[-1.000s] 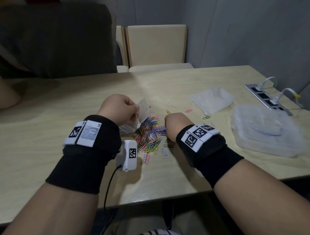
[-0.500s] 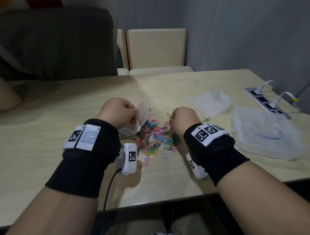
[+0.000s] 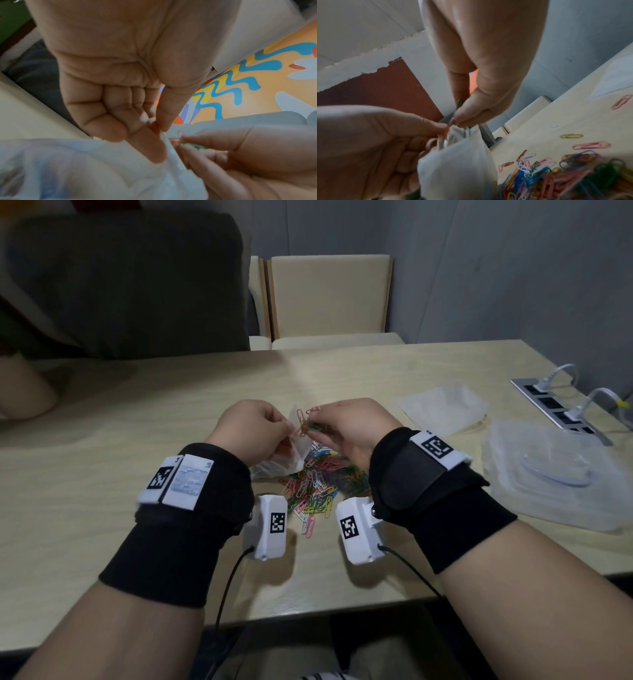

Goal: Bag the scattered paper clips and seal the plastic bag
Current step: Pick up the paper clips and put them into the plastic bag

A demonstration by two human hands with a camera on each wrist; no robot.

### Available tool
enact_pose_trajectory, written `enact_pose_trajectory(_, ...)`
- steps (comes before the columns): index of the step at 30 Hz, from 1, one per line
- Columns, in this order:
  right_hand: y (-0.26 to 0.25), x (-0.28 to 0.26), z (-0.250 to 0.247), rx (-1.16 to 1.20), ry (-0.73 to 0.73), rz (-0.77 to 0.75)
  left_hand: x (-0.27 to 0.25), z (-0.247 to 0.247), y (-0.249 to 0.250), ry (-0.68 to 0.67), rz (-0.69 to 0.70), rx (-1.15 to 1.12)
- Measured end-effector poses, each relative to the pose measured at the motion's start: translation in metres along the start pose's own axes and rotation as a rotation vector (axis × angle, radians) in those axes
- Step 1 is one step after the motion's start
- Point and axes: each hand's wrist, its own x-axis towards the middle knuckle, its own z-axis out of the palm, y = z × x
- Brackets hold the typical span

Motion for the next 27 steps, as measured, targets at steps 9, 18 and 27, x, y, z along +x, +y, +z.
enact_pose_trajectory(9, -0.006, -0.002, 0.017, -0.340, -0.053, 0.108, 0.001, 0.001, -0.004, 0.020, -0.007, -0.002)
enact_pose_trajectory(18, -0.003, 0.000, -0.006, -1.264, 0.051, -0.153, 0.002, -0.003, -0.006, 0.052, -0.022, -0.029)
enact_pose_trajectory(27, 0.038, 0.007, -0.007, -1.841, -0.083, 0.018, 0.003, 0.000, -0.004, 0.046, -0.009, -0.032)
